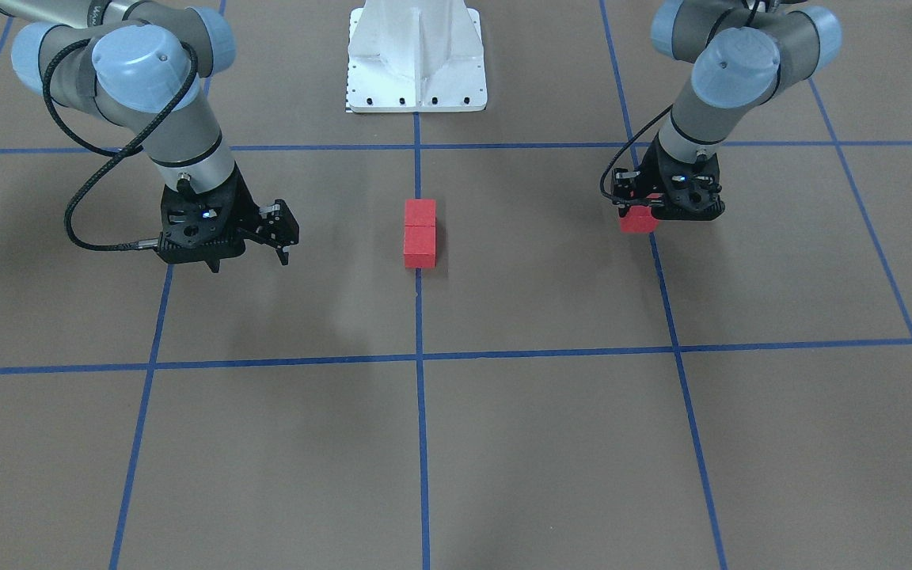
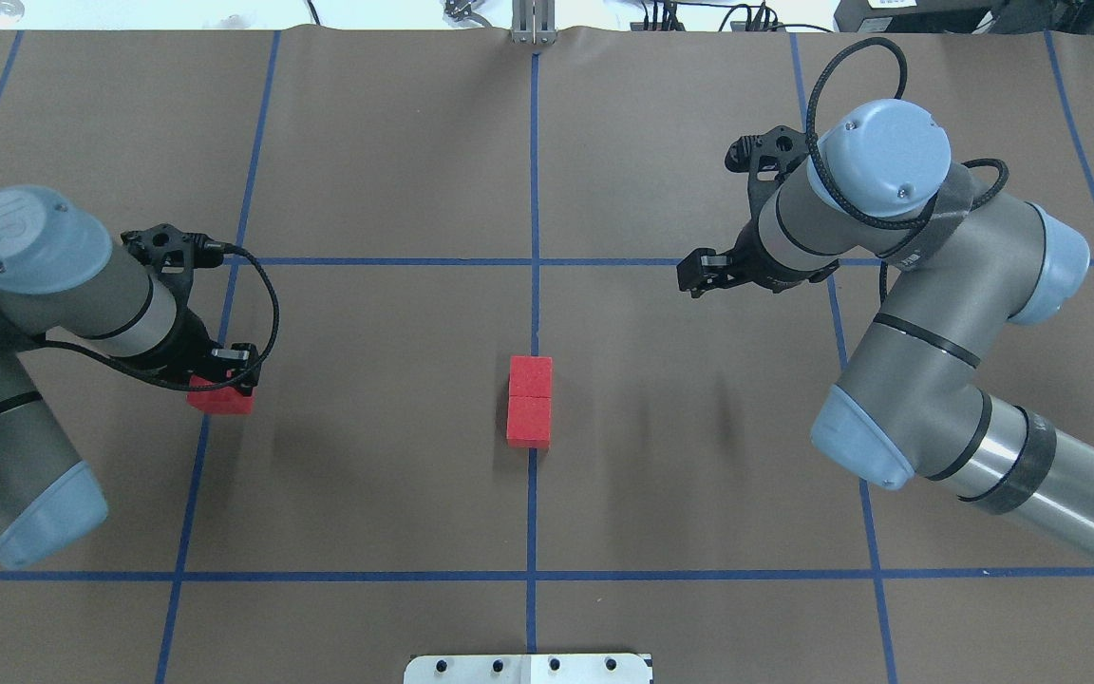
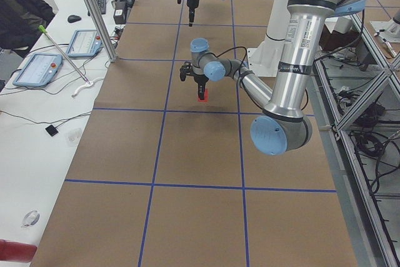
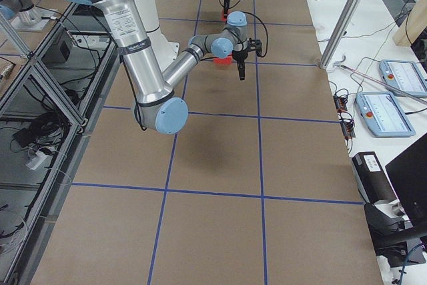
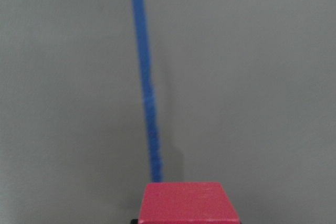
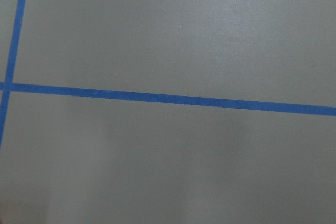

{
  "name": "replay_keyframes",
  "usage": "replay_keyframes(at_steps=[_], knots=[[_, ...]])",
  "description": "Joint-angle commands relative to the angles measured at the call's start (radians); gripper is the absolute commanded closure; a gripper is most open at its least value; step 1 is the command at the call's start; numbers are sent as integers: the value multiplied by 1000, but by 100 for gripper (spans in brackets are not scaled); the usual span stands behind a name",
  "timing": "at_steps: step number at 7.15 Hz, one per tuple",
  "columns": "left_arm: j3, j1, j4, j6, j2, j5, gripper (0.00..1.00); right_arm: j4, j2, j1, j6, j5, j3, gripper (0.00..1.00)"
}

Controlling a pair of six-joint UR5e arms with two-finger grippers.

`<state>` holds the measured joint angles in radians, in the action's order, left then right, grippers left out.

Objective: Form red blocks into L shape at center
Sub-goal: 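Grasp the last red cube with the left gripper and lift it, then carry the cube with the left gripper beside the far center cube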

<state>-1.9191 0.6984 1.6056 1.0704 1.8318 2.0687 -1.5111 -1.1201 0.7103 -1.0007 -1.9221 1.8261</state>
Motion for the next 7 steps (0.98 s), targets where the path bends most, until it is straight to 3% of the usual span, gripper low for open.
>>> replay_keyframes(at_steps=[1,2,4,5,7], knots=[[47,4,-55,476,108,5,100,0,-1,0,1,0,-1,0],[102,3,-46,767,180,5,100,0,-1,0,-1,0,-1,0],[288,-11,-30,1059,366,13,100,0,-4,0,-1,0,-1,0],[351,-22,9,1195,413,13,100,0,-6,0,-1,0,-1,0],[358,-80,22,1398,415,10,100,0,-6,0,-2,2,-1,0]])
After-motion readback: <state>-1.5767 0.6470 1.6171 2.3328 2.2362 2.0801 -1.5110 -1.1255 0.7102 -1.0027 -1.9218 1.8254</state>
